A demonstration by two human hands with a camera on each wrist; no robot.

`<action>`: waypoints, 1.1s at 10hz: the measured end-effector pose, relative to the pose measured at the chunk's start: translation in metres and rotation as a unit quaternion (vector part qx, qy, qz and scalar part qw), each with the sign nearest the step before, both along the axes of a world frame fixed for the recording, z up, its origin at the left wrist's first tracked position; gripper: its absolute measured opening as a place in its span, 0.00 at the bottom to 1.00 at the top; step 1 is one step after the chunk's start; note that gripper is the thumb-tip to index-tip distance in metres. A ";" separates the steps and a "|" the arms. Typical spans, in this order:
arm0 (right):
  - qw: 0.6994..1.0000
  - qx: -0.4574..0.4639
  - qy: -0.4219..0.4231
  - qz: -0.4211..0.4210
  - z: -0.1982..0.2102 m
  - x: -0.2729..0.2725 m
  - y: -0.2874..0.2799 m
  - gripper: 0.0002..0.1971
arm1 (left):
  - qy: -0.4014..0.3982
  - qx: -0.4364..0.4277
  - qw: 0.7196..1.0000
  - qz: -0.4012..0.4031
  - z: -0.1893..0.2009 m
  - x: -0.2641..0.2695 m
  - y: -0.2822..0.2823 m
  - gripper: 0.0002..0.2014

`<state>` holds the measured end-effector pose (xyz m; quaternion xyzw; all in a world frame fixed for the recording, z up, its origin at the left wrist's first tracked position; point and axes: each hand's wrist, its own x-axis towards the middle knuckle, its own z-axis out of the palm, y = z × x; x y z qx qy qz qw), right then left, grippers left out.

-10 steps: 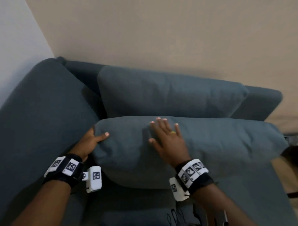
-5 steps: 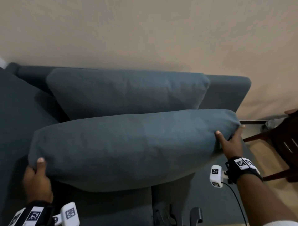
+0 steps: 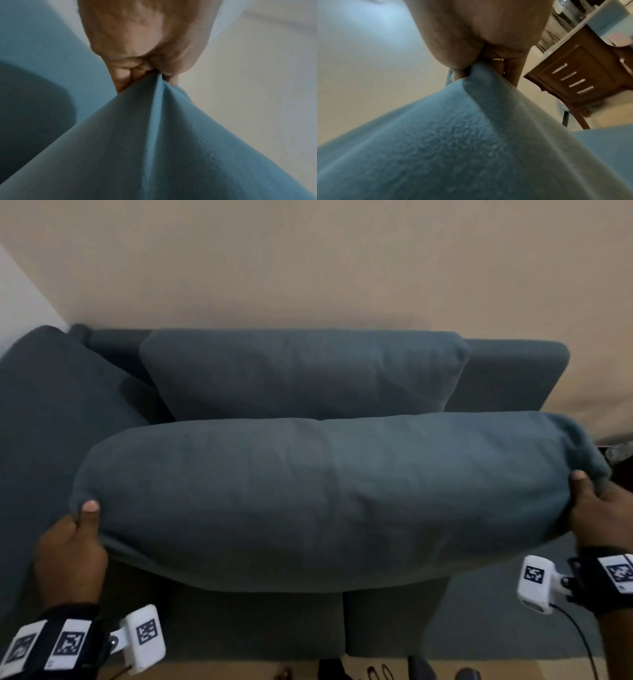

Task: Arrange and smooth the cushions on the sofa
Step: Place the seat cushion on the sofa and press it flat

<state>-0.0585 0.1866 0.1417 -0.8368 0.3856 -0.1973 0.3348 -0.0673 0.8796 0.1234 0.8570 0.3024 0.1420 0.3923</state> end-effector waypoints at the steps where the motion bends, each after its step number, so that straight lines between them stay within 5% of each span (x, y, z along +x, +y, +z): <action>1: 0.999 -0.008 0.030 -0.009 0.017 -0.008 -0.007 0.27 | 0.010 0.049 0.998 -0.042 0.021 0.003 0.014 0.35; 2: 0.997 -0.035 0.050 -0.040 -0.035 0.020 -0.068 0.36 | 0.031 0.074 0.995 -0.067 0.017 0.032 0.015 0.35; 3: 0.987 -0.045 0.152 0.009 -0.062 0.038 -0.063 0.38 | 0.086 0.058 0.991 -0.087 -0.018 0.058 -0.002 0.32; 4: 0.939 -0.043 0.306 0.153 -0.105 0.063 0.002 0.31 | 0.269 0.011 0.940 -0.211 -0.101 0.067 -0.042 0.42; 5: 0.874 -0.001 0.381 0.303 -0.154 0.065 0.047 0.40 | 0.381 0.042 0.872 -0.303 -0.169 0.055 -0.070 0.44; 6: 0.806 -0.006 0.480 0.347 -0.198 0.059 0.081 0.48 | 0.427 0.054 0.843 -0.324 -0.210 0.034 -0.094 0.42; 7: 0.804 -0.001 0.498 0.324 -0.203 0.055 0.091 0.50 | 0.458 0.115 0.815 -0.336 -0.205 0.030 -0.091 0.40; 8: 0.835 -0.060 0.441 0.323 -0.197 0.057 0.117 0.48 | 0.361 0.281 0.815 -0.356 -0.179 0.032 -0.081 0.32; 9: 0.835 -0.063 0.377 0.396 -0.190 0.071 0.160 0.44 | 0.289 0.274 0.843 -0.361 -0.160 0.050 -0.074 0.27; 11: 0.681 -0.083 0.283 0.670 -0.154 0.139 0.307 0.49 | 0.107 0.287 0.855 -0.418 -0.119 0.132 -0.075 0.26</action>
